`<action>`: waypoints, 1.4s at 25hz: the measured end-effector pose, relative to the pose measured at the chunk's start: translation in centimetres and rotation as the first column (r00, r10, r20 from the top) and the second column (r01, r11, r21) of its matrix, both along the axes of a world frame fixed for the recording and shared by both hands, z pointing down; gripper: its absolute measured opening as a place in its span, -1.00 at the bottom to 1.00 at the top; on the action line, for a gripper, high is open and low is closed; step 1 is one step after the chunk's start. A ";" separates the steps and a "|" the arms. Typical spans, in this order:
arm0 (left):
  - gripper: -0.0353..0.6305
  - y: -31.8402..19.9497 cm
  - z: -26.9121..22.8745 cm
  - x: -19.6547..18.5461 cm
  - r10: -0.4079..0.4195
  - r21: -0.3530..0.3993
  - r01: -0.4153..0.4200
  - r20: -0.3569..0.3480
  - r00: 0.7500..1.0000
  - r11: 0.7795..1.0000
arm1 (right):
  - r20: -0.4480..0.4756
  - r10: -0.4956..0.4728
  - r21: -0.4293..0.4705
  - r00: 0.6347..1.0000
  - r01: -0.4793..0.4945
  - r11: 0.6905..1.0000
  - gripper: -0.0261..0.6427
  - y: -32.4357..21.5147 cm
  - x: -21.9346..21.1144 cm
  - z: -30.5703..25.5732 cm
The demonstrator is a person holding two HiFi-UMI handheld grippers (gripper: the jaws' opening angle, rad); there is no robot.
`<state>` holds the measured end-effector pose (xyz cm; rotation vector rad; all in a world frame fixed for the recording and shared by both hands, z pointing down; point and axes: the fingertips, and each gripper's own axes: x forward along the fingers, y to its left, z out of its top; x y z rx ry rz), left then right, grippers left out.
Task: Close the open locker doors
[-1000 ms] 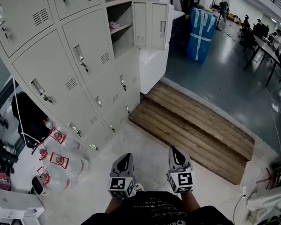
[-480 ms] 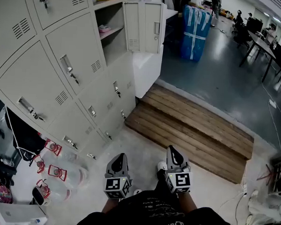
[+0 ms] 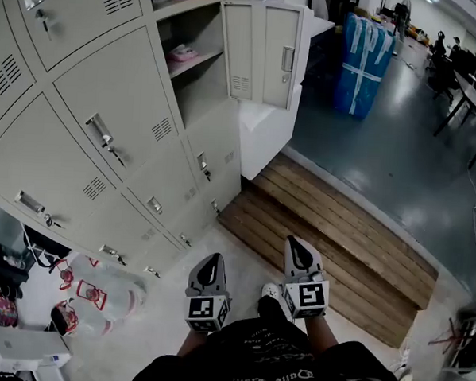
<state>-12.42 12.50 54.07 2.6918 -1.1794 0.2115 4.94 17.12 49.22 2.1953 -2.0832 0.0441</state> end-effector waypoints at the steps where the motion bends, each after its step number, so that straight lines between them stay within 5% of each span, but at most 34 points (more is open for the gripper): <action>1: -0.87 -0.8 -0.3 1.2 -0.008 -0.002 0.008 -0.012 1.000 1.000 | -0.003 -0.015 0.001 1.000 0.015 1.000 -0.91 -1.0 0.9 -0.3; 19: -0.87 -9.4 -1.5 15.5 -0.076 -0.006 0.076 -0.039 0.996 0.997 | 0.080 -0.096 -0.047 0.992 0.100 0.994 -0.91 -11.3 15.4 0.4; 28: -0.87 -12.0 -1.4 15.8 -0.091 0.019 0.092 -0.014 0.996 0.996 | 0.120 -0.084 -0.042 0.989 0.089 0.995 -0.91 -13.9 17.3 0.6; 35: -0.87 -16.8 -0.2 15.5 -0.075 -0.038 0.074 -0.025 0.997 0.997 | 0.130 -0.044 -0.052 0.990 0.051 0.997 -0.90 -18.1 17.7 0.8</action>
